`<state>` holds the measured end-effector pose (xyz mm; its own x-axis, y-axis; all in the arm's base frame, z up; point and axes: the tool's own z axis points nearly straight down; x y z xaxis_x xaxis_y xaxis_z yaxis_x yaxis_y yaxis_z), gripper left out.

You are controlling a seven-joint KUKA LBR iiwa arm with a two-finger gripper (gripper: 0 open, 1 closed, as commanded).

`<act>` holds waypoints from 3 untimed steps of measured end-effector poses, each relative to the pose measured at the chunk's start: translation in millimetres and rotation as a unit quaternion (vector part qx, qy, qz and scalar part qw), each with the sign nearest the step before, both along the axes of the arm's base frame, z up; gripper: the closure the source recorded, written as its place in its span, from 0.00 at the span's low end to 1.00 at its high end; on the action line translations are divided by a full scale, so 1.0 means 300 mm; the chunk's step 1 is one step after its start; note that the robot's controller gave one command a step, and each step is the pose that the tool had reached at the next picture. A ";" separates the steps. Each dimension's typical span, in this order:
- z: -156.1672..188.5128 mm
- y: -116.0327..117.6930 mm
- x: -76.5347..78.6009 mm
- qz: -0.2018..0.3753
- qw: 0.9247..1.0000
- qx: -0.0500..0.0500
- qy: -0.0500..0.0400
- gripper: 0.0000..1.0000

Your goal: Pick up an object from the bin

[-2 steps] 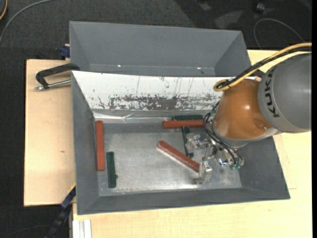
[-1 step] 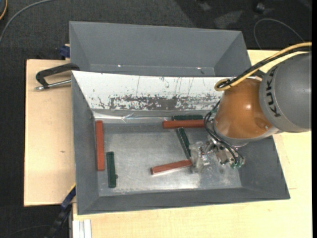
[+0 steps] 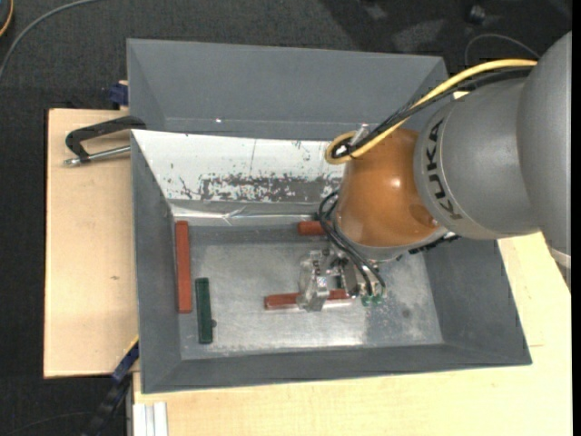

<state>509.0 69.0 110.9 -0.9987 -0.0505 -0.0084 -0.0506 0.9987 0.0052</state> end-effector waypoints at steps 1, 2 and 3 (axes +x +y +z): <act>-0.005 -0.017 -0.001 -0.003 1.000 -0.002 0.002 0.00; -0.143 -0.056 -0.043 0.018 1.000 -0.003 0.006 0.00; -0.135 -0.053 -0.038 0.019 1.000 -0.003 0.004 1.00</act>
Offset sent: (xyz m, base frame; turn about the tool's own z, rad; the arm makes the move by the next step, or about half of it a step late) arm 0.0000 0.0000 0.0000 0.0000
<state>497.5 53.1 70.3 -0.9961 -0.0884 -0.0004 -0.0884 0.9961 0.0005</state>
